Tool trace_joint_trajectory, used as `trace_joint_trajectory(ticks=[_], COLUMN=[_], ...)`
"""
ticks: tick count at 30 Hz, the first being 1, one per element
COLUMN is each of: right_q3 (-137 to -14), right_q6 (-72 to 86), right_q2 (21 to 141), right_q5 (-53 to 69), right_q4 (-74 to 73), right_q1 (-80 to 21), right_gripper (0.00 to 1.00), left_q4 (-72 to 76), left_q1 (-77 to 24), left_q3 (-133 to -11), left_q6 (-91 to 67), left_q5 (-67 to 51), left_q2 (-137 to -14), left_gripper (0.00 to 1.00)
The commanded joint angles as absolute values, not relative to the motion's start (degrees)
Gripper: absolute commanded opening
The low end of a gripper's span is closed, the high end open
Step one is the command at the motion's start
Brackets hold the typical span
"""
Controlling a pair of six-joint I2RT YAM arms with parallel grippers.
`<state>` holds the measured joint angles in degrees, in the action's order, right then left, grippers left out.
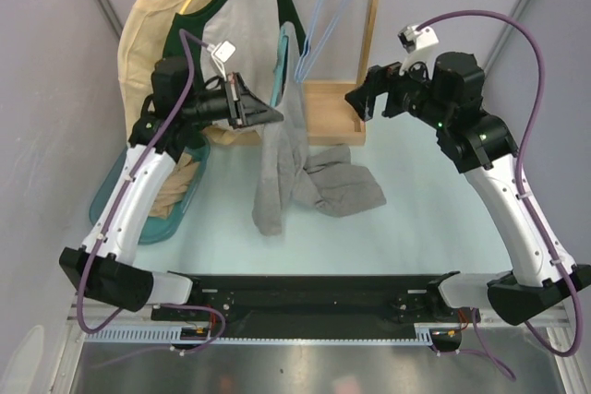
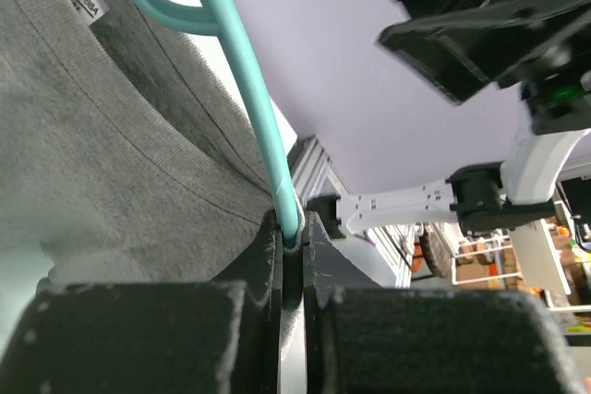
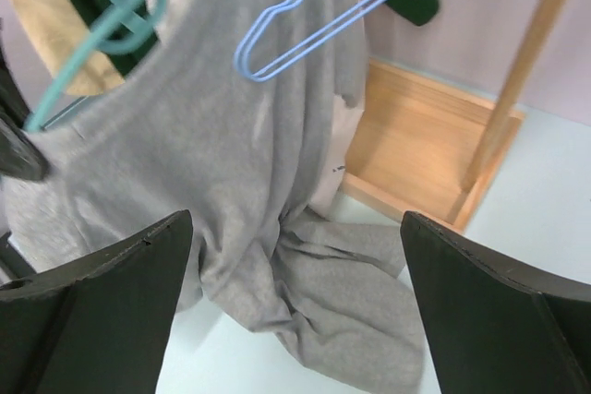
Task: Place the t-shirt on the hanger
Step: Place the hanger at the clothesline.
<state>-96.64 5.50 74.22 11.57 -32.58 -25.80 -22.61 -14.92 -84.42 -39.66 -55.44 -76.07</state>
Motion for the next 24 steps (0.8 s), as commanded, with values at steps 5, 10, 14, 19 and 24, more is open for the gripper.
trace_joint_trajectory(ticks=[5, 10, 14, 19, 24], right_q3=[-95.45, -95.01, -94.48, -93.25, -92.29], right_q6=[8.35, 9.23, 10.10, 11.07, 11.42], right_q2=[70.23, 69.87, 69.96, 69.52, 69.17], right_q5=[13.62, 13.62, 13.45, 13.10, 12.13], right_q4=[-31.55, -30.50, -29.62, -28.83, -28.65], right_q1=[-19.60, -19.16, -19.07, -18.98, -19.07], right_gripper=[1.00, 1.00, 1.00, 1.00, 1.00], left_q4=[-15.21, -13.98, -8.38, 3.64, 12.55], left_q1=[-8.79, -8.53, -8.35, -7.91, -7.30], left_q3=[-100.79, -113.96, -121.80, -128.05, -128.32], left_q6=[-41.83, -45.42, -49.73, -59.57, -72.47], left_q5=[-60.03, -60.64, -60.99, -60.56, -59.51], left_q2=[-83.75, -93.85, -100.44, -108.17, -112.49], left_gripper=[0.00, 0.00, 0.00, 0.00, 0.00])
